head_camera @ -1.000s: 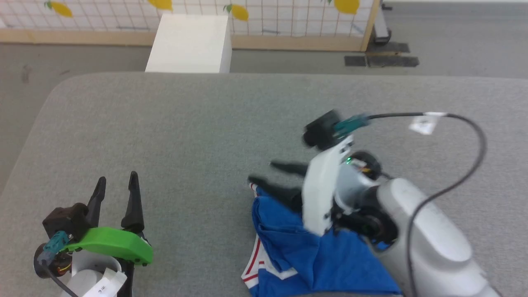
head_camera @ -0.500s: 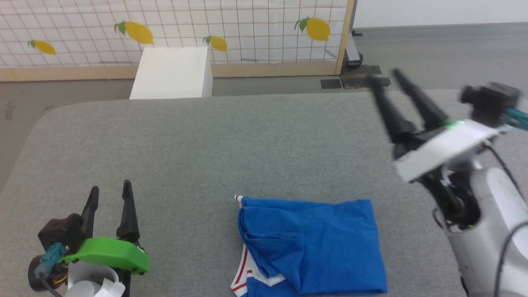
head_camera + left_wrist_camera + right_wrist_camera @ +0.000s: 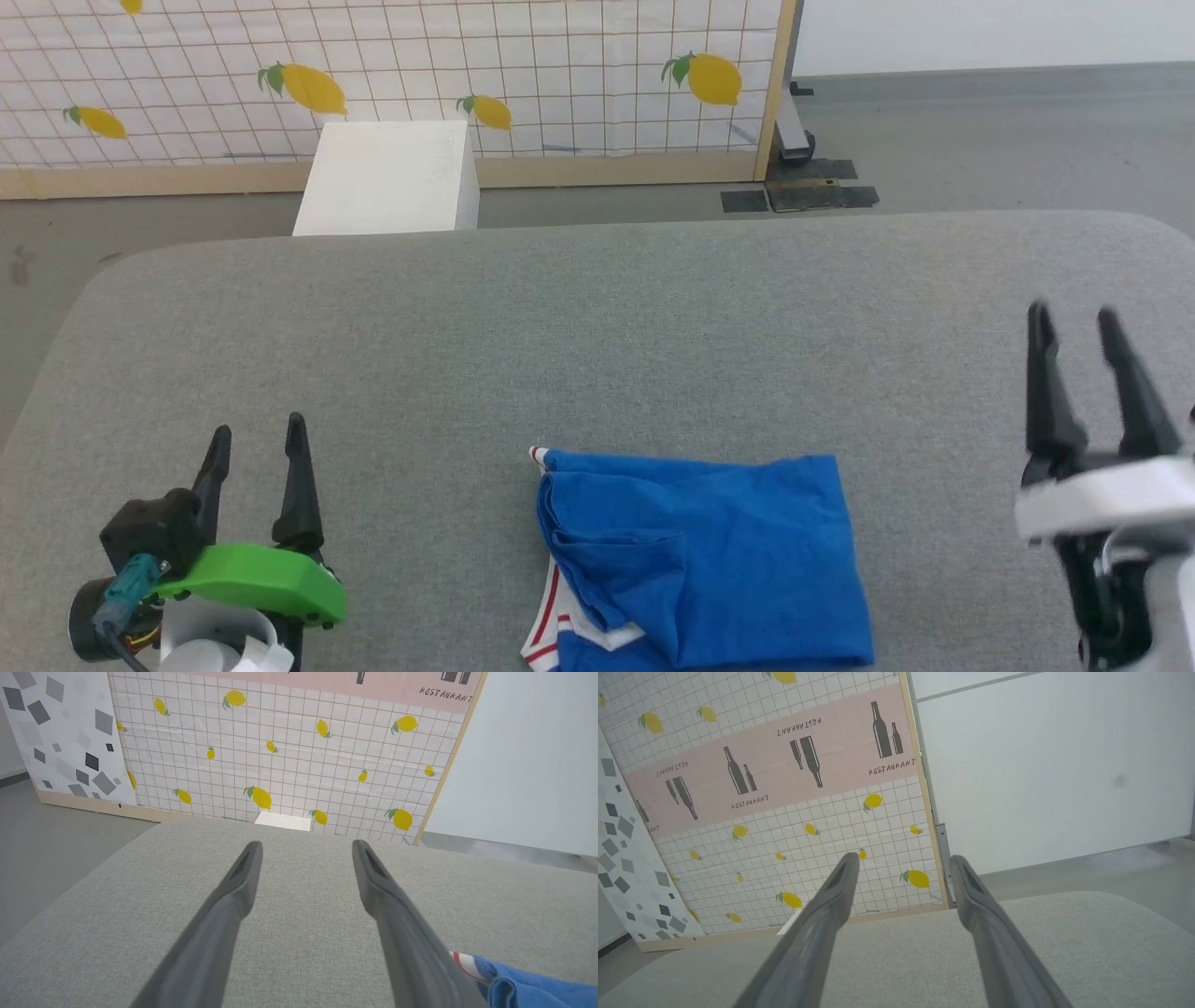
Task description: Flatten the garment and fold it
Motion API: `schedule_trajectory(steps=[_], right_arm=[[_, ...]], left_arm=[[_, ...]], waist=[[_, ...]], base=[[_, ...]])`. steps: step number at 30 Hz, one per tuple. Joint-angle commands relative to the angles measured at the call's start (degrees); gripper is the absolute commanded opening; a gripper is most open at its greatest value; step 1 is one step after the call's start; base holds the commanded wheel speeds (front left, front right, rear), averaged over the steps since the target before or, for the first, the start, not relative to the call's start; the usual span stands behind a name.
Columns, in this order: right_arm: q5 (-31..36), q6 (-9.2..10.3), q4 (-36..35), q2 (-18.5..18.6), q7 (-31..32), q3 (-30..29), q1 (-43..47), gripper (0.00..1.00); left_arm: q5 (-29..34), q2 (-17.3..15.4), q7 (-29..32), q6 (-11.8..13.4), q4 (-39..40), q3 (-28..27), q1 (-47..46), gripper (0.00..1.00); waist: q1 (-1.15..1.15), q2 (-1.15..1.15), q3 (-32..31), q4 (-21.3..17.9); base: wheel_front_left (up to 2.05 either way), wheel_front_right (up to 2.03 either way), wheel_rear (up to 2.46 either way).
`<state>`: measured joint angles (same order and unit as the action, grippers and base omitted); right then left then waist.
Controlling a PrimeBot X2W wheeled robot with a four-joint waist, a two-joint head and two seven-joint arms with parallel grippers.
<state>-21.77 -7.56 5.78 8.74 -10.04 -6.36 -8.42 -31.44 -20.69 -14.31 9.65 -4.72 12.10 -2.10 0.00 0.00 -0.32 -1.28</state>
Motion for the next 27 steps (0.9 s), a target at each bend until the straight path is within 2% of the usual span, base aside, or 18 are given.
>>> schedule_trajectory(steps=[1, 13, 27], right_arm=[[0.93, 0.08, -0.09, -0.51, -0.07, -0.08, 1.89, 1.0], [6.3, 0.08, -1.02, -0.43, 0.41, 1.68, 9.32, 1.0], [8.41, 0.08, -0.24, -0.83, 2.42, 1.78, 10.85, 1.0]], left_arm=[[0.29, 0.3, -0.46, 0.27, -0.06, 0.15, 0.52, 1.0], [0.97, 0.57, -0.25, -0.26, -1.87, 1.42, -0.1, 1.0], [1.09, -0.21, 2.5, -1.06, -3.17, 3.59, -1.12, 1.0]], waist=[[0.0, 0.0, -0.08, 0.17], [0.0, 0.0, -0.26, 1.27], [0.0, 0.0, 0.2, 1.74]], base=[[0.0, 0.0, 0.0], [0.0, 0.0, 0.0], [0.0, 0.0, 0.0]])
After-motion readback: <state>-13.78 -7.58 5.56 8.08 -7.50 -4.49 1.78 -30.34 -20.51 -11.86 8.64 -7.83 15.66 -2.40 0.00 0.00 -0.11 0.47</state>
